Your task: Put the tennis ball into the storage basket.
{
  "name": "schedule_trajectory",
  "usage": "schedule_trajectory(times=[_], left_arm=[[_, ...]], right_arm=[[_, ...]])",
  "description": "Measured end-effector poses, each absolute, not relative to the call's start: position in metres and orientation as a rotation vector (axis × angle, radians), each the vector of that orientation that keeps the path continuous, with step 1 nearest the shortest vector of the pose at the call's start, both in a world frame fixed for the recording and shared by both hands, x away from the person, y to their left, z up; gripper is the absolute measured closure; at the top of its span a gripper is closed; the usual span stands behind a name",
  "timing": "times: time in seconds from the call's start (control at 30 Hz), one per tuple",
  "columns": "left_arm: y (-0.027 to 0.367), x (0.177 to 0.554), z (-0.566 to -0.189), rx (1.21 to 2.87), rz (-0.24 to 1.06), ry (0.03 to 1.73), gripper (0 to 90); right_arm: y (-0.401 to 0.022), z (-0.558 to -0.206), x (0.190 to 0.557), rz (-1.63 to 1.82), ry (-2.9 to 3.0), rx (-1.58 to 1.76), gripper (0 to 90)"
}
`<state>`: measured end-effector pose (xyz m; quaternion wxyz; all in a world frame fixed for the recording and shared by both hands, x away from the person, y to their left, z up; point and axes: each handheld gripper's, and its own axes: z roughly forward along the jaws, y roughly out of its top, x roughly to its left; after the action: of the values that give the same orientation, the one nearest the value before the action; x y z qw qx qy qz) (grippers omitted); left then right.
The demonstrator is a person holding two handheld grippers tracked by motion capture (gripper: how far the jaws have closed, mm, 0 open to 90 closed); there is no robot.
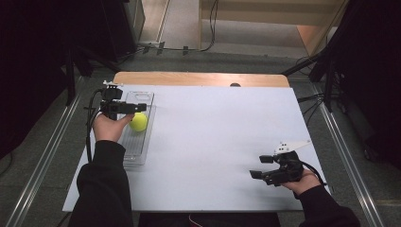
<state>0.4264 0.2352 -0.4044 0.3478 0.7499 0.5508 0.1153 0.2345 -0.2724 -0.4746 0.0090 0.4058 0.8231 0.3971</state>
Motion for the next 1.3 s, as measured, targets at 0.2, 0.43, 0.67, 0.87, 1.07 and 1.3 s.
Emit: schedule_trajectory(times=[0.2, 0.43, 0.67, 0.87, 1.07, 1.3], left_arm=[[0.234, 0.424, -0.396, 1.945, 0.292, 1.415, 10.1], [0.231, 0.422, -0.387, 1.961, 0.277, 1.384, 10.4], [0.225, 0.421, -0.382, 1.971, 0.226, 1.339, 10.6], [0.216, 0.419, -0.38, 2.003, 0.21, 1.304, 13.0], [0.209, 0.417, -0.378, 2.018, 0.182, 1.263, 13.9], [0.201, 0.415, -0.376, 2.039, 0.15, 1.235, 14.0]], right_arm=[[-0.272, -0.475, 0.234, 1.24, 2.572, 1.269, 19.7], [-0.273, -0.475, 0.234, 1.238, 2.574, 1.265, 19.7], [-0.273, -0.475, 0.235, 1.239, 2.568, 1.271, 19.7], [-0.273, -0.475, 0.234, 1.24, 2.572, 1.27, 19.7], [-0.273, -0.475, 0.235, 1.242, 2.572, 1.261, 19.7], [-0.272, -0.475, 0.235, 1.243, 2.573, 1.262, 19.6]])
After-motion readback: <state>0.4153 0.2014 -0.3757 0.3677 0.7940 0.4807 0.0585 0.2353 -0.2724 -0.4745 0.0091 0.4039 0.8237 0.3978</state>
